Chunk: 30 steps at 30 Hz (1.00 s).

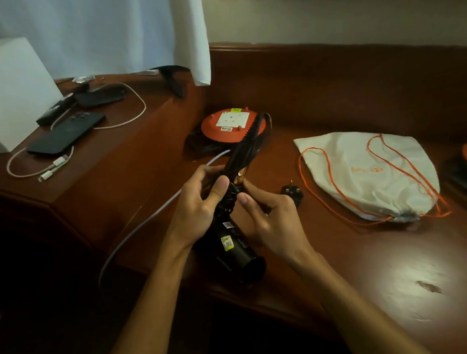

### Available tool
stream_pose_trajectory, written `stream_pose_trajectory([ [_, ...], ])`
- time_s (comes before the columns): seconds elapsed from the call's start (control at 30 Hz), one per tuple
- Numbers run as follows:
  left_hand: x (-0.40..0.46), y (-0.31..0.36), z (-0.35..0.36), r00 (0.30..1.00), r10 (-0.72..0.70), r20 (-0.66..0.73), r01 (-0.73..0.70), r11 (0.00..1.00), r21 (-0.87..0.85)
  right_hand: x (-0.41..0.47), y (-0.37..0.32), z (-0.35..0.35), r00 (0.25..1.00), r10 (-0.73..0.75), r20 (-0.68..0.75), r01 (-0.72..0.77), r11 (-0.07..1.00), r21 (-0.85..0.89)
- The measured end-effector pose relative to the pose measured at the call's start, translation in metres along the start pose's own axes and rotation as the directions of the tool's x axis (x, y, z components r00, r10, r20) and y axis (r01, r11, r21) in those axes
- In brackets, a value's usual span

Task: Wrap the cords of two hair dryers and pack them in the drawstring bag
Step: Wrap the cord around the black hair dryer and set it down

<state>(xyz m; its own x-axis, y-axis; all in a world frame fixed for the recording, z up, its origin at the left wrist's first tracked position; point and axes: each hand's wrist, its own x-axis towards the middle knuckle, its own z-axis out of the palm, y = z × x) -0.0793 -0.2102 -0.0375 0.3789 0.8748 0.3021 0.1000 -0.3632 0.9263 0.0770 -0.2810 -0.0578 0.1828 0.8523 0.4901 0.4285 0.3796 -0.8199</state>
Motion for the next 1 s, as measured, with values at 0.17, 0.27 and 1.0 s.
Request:
stream_pose_trajectory([
  [0.17,-0.004,-0.003,-0.001,0.997,0.071,-0.012,-0.072,0.997,-0.004,-0.005,0.005,0.001,0.997,-0.071,-0.004,0.070,0.995,-0.067],
  [0.27,-0.002,-0.002,-0.002,0.998,0.055,0.021,-0.054,0.998,-0.012,0.006,-0.002,-0.016,0.979,-0.143,0.142,0.162,0.978,-0.129],
  [1.0,0.002,0.014,0.031,0.884,-0.262,0.386,-0.113,0.683,0.721,0.110,-0.001,-0.076,0.710,0.213,0.672,0.247,0.818,-0.520],
])
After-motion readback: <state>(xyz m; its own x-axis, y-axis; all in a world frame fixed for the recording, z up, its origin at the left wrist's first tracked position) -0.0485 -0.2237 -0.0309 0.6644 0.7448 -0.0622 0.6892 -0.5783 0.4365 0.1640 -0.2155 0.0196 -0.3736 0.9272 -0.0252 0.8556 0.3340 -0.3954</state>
